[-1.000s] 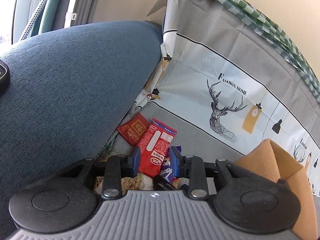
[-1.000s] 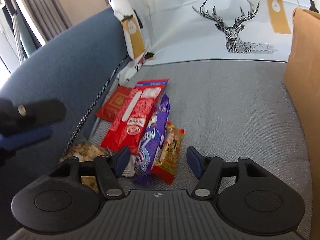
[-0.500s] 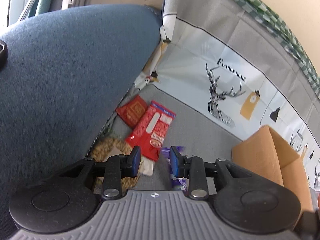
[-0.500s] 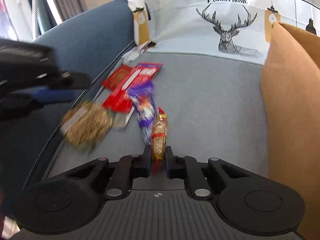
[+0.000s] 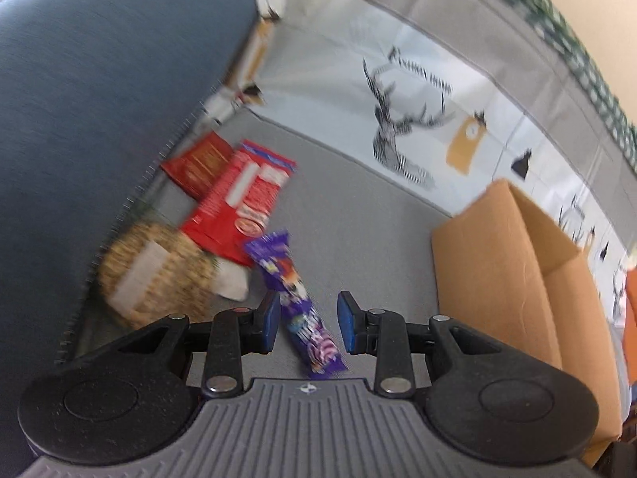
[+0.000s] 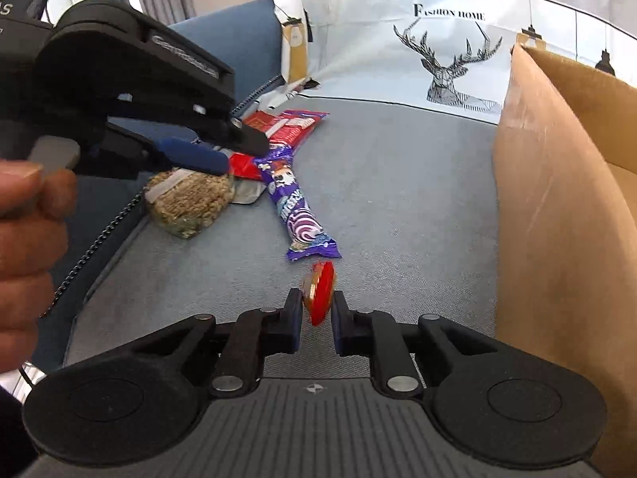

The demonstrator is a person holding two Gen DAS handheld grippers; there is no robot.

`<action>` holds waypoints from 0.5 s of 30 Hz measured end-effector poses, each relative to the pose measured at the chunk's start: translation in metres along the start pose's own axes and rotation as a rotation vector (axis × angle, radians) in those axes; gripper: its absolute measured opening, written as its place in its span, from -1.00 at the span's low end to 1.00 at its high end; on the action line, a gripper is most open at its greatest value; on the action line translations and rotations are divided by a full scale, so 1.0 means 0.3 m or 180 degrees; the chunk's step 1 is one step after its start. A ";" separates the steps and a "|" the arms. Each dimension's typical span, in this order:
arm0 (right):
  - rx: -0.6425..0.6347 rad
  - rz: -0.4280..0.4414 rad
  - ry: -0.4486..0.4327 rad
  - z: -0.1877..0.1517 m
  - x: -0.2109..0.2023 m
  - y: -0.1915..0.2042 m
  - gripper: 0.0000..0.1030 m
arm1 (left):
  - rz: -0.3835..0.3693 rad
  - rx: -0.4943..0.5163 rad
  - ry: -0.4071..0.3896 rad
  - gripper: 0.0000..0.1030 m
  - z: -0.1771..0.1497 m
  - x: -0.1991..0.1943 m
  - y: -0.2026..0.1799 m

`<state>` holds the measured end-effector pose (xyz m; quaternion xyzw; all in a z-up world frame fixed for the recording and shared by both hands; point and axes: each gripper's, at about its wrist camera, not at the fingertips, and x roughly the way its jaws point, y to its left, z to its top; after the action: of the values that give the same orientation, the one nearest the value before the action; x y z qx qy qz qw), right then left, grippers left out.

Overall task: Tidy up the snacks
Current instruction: 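Grasp the purple wafer bar with the left tool while the right tool grasps the red-wrapped candy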

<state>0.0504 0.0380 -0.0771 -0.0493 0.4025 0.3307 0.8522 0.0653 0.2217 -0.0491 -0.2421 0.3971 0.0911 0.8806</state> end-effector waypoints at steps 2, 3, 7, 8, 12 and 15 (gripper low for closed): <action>0.0003 -0.0020 0.0025 0.005 0.016 -0.006 -0.59 | 0.0049 0.0045 0.0067 -0.33 -0.002 0.030 -0.020; 0.0002 -0.0038 0.0041 0.008 0.025 -0.007 -0.53 | 0.0075 0.0047 0.0105 -0.33 -0.001 0.047 -0.024; 0.0068 -0.0047 0.0146 0.013 0.056 -0.020 -0.48 | 0.0185 0.0046 0.0215 -0.33 0.001 0.105 -0.042; 0.0076 -0.0041 0.0172 0.014 0.064 -0.021 -0.48 | 0.0215 0.0069 0.0227 -0.33 0.001 0.117 -0.049; -0.0019 -0.0024 0.0181 0.020 0.074 -0.011 -0.48 | 0.0355 0.0171 0.0302 -0.33 0.007 0.174 -0.074; -0.0060 -0.0023 0.0193 0.020 0.078 -0.011 -0.49 | 0.0436 0.0187 0.0406 -0.33 0.005 0.208 -0.074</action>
<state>0.0670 0.0498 -0.0903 -0.0688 0.4248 0.3297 0.8403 0.1159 0.2014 -0.0869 -0.1938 0.4704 0.1238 0.8520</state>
